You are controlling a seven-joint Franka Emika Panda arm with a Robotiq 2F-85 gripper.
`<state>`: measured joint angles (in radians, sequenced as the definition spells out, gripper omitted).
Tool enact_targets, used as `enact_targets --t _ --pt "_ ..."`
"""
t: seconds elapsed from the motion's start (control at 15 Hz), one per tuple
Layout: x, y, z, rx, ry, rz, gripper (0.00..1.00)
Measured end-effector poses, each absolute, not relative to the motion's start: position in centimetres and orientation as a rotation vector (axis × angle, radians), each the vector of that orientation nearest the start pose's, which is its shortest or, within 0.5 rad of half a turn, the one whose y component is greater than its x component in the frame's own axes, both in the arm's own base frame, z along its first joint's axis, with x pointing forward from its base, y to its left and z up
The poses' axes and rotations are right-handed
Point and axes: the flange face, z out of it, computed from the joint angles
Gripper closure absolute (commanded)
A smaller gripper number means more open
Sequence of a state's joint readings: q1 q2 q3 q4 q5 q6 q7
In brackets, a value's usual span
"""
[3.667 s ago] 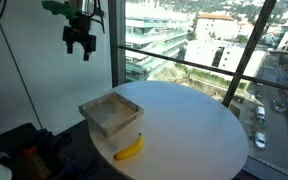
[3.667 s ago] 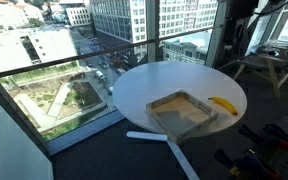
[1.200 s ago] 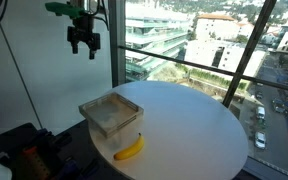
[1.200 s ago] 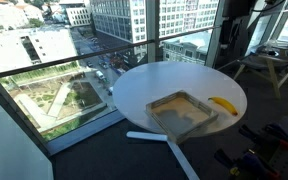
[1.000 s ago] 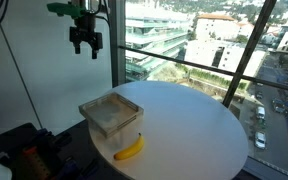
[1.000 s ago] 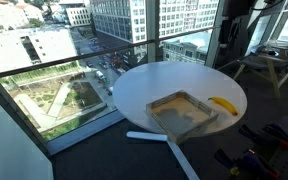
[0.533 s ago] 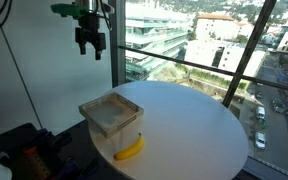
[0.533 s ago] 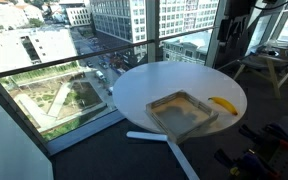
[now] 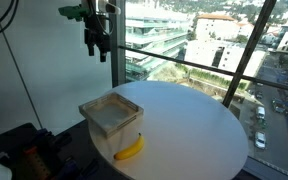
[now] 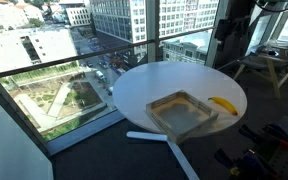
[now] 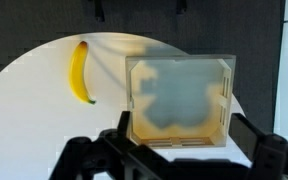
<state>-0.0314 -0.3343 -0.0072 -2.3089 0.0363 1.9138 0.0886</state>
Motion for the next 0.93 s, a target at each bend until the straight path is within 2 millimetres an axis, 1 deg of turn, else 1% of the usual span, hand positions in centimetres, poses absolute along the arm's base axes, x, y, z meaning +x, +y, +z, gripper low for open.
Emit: enact_targets --t 0.27,0.47,0.93 --pt "44.5 -2.8 46.8 -3.088 0.332 0.067 0.00" --pt "44.9 -3.8 46.3 -3.081 0.384 0.057 0.00" --pt "45.7 -5.3 45.0 -3.077 0.443 0.035 0.00"
